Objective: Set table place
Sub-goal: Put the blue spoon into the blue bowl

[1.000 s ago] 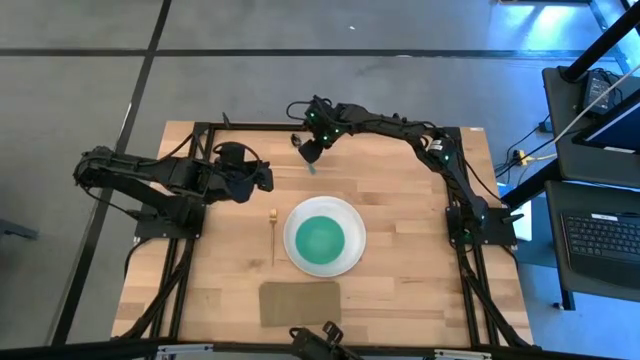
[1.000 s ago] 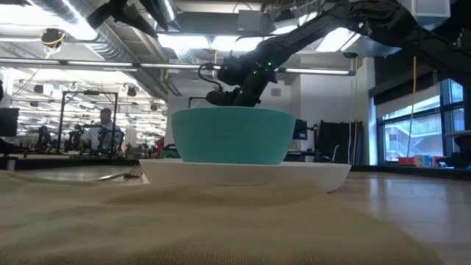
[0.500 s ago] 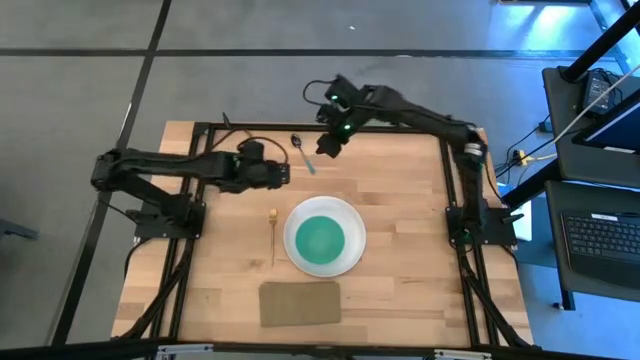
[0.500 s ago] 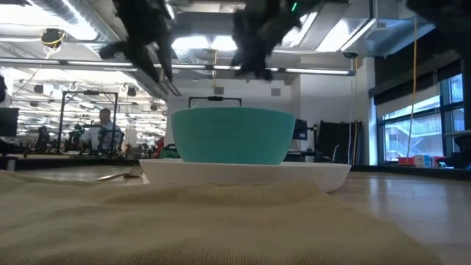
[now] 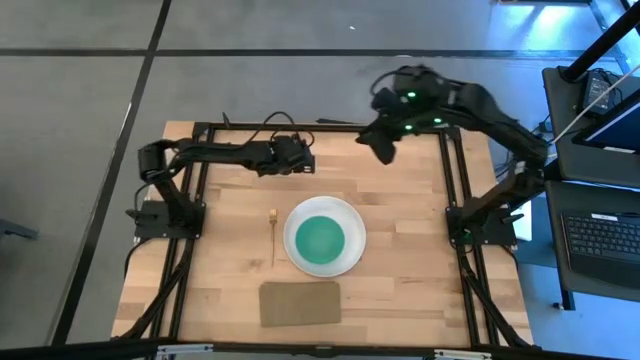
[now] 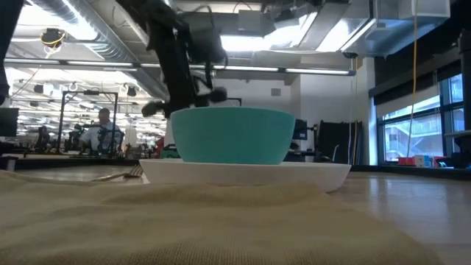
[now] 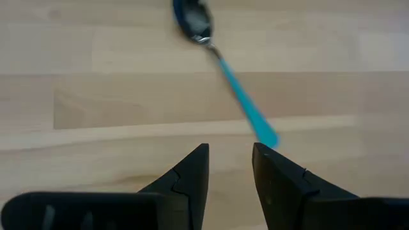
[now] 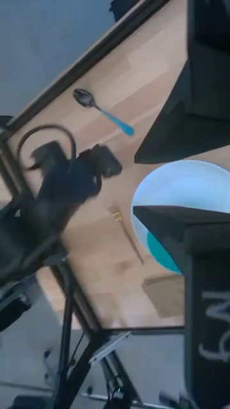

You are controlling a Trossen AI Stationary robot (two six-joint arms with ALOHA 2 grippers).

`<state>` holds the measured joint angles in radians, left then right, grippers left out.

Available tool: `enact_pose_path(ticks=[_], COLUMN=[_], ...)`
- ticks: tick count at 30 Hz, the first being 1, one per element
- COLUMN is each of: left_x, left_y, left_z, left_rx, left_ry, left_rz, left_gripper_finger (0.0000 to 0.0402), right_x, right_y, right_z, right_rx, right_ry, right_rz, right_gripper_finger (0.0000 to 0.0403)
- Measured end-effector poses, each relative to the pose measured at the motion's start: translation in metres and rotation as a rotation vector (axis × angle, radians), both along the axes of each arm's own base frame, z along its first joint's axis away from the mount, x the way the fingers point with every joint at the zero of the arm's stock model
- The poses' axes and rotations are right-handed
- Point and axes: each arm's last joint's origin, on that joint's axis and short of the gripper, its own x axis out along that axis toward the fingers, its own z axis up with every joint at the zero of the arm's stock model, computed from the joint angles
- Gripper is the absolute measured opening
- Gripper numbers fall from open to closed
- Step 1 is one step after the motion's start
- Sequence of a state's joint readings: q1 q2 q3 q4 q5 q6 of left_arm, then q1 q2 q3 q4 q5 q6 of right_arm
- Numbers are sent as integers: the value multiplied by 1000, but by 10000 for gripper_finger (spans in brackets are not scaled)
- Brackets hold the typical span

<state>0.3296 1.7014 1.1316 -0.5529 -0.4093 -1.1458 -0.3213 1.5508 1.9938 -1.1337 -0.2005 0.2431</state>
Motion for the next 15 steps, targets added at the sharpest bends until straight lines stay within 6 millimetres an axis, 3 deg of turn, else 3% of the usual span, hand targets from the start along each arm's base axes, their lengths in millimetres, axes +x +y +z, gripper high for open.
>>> enact_pose_path(ticks=[6, 15], left_x=[6, -4], left_y=[27, 62], left_z=[-14, -12], left_rx=[-48, -118], left_ry=[-76, -178], left_rz=[1, -18], left_gripper_finger=[112, 112], right_x=[-23, -28], right_y=[11, 11], right_z=[16, 10], right_rx=[-36, -82], right_ry=[-53, 30], right_rz=[-1, -16], right_gripper_finger=[117, 117])
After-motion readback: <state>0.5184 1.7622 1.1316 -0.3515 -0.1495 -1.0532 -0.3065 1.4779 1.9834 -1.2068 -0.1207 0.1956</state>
